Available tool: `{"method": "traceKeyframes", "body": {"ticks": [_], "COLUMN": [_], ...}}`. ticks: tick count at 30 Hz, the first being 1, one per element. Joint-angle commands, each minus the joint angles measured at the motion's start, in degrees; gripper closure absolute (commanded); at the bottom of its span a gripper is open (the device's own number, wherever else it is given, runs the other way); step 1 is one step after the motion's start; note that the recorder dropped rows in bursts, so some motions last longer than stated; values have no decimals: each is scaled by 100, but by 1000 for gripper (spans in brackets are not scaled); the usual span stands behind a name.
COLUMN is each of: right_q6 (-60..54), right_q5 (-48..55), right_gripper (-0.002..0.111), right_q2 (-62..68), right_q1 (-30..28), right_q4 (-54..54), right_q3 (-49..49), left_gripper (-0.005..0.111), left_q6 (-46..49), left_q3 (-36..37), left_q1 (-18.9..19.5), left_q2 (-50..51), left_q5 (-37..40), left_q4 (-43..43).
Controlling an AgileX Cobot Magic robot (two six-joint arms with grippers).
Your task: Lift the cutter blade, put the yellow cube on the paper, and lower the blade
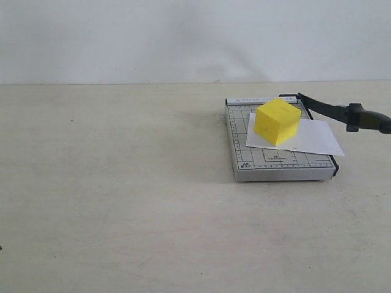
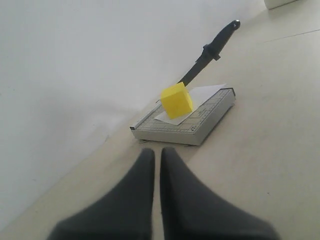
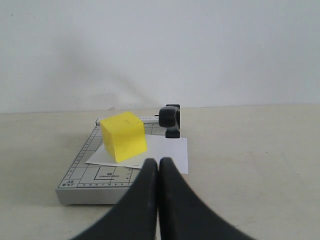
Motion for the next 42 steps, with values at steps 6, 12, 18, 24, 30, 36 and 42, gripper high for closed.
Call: {"method": "traceKeyframes", "body": {"ticks": [6, 12, 18, 24, 30, 36, 42], "right_q6": [5, 5, 5, 5, 5, 5, 5], "right_q5": [-54, -54, -54, -54, -54, -54, -54], "right_gripper": [108, 108, 108, 108, 108, 108, 108], "right_q2": [-41, -41, -41, -41, -41, -41, -41], "right_q1": [-1, -1, -1, -1, -1, -1, -1], "right_q4": [3, 3, 3, 3, 3, 3, 3], "right_q3": [-7, -7, -7, -7, -7, -7, -7], "left_gripper": [102, 102, 102, 102, 102, 102, 102], "left_q6": [-18, -1314, -3495, -6207, -7638, -7638, -8858], "left_q3": [17, 17, 17, 17, -76, -76, -44], "left_q1": [-46, -46, -46, -46, -46, -46, -46], "left_q2": [-4, -4, -4, -4, -4, -4, -4], "left_q5": [6, -38, -100, -100, -211, -783, -995], "left_q4": [8, -613, -474, 1282, 3240, 4530, 5987]}}
